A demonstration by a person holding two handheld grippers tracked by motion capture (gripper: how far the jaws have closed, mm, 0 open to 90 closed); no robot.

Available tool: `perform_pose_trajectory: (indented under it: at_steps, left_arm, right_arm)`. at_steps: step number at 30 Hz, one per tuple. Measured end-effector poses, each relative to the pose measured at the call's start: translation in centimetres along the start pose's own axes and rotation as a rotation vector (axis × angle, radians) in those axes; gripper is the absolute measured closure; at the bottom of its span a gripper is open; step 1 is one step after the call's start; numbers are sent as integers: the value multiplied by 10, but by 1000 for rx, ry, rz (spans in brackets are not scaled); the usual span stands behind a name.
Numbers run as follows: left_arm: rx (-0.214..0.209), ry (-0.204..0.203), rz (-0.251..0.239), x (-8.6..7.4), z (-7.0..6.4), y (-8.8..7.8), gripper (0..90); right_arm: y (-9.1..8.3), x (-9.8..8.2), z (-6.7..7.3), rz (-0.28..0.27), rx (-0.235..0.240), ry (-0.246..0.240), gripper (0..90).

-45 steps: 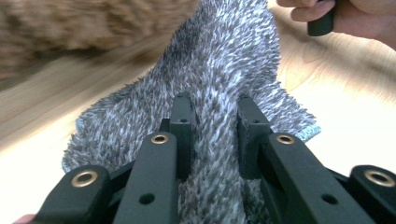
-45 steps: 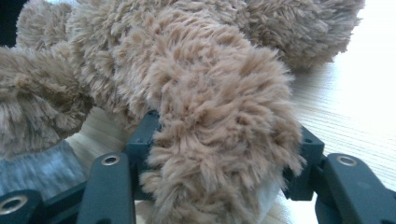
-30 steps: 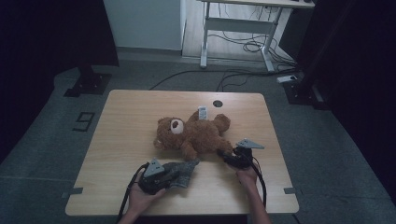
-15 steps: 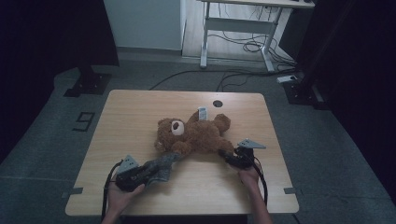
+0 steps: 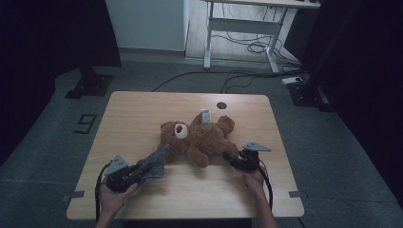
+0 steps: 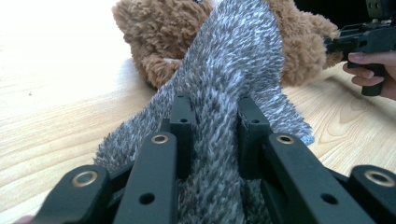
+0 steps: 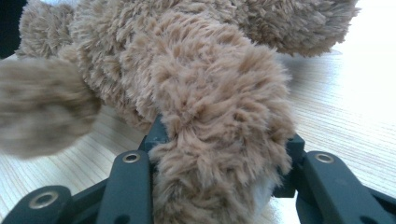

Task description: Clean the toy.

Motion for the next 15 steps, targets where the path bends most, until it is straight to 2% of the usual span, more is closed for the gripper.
perform_pose_trajectory:
  at_steps: [5, 7, 8, 9, 11, 15]
  left_arm:
    - [-14, 35, 17, 8, -11, 13, 721]
    - [-17, 50, 12, 17, -17, 20, 721]
    - [-14, 61, 5, 27, -21, 27, 721]
    - [-14, 61, 5, 27, -21, 27, 721]
    - [-23, 67, -11, 41, -26, 38, 722]
    - [-35, 102, 3, 63, -39, 65, 721]
  right_arm:
    - [0, 0, 0, 2, -2, -1, 545]
    - [0, 0, 1, 2, 0, 2, 546]
    - [1, 0, 1, -1, 1, 5, 546]
    - [1, 0, 1, -1, 1, 5, 546]
    - [1, -1, 1, -1, 3, 8, 547]
    - [1, -1, 1, -2, 9, 16, 548]
Point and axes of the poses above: each handheld gripper's, and its own axes: y roughly forward along the jaws, x roughly out of its top, z roughly to its left, the point moved 2 cm from there along y, roughly forward along the jaws, and after that the axes turned 8 degrees about z, right-handed, at the moved point
